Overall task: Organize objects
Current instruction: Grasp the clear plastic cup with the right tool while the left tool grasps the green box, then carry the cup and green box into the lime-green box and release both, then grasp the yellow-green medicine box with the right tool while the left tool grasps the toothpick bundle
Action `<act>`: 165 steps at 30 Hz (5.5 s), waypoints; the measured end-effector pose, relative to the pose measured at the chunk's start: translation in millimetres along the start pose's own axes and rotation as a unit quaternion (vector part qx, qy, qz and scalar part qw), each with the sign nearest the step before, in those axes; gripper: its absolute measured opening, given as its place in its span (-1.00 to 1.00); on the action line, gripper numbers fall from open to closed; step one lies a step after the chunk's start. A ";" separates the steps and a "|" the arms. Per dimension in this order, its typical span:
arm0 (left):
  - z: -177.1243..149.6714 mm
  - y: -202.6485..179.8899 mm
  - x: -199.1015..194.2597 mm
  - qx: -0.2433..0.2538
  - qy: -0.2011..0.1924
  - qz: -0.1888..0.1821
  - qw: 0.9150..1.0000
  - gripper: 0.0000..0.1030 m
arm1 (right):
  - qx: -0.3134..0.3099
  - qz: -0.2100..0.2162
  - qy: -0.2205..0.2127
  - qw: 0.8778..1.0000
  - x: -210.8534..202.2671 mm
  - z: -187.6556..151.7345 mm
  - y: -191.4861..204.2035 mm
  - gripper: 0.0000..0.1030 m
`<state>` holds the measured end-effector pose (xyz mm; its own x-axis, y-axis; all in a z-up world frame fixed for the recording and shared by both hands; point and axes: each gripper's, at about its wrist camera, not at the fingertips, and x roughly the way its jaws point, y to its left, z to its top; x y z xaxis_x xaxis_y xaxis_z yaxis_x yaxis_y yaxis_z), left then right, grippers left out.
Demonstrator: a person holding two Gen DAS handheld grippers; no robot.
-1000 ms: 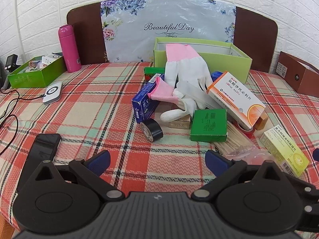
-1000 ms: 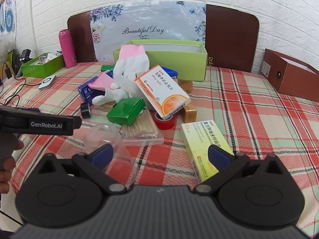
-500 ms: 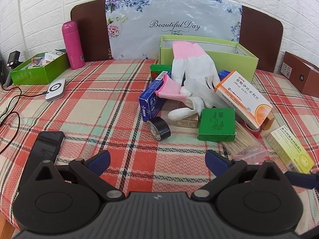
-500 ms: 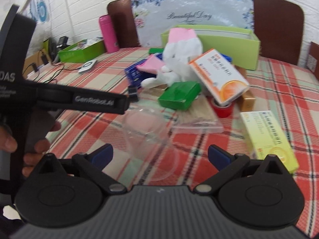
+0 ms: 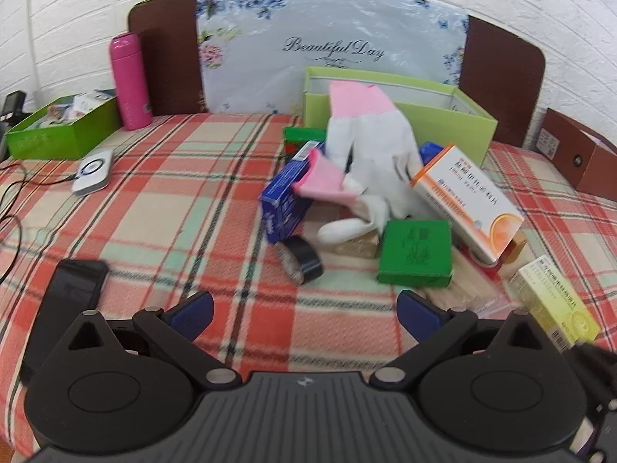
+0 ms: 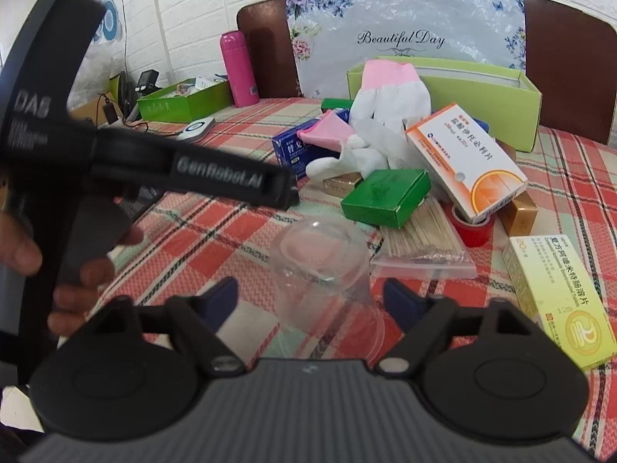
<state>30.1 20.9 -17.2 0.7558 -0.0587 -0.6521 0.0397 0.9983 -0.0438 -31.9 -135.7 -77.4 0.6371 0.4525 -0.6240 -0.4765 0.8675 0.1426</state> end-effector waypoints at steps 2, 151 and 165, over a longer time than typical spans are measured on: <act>6.4 -6.7 8.8 0.009 -0.005 -0.031 0.999 1.00 | -0.001 -0.013 0.004 1.000 1.1 -0.5 -3.1 -0.01; 6.8 -96.8 64.7 -0.008 0.046 -0.141 0.989 0.82 | 0.128 -0.163 -0.038 0.978 -42.9 -19.2 -132.7 1.00; -6.7 -36.0 51.8 0.030 0.065 -0.127 0.989 0.01 | 0.128 -0.157 -0.008 0.979 -33.7 -25.6 -134.3 1.00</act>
<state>63.4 -18.1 -54.5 0.6263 -0.3046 -0.7176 0.2602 0.9494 -0.1760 -4.9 -272.7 -95.1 0.7388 0.1572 -0.6553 -0.0903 0.9867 0.1349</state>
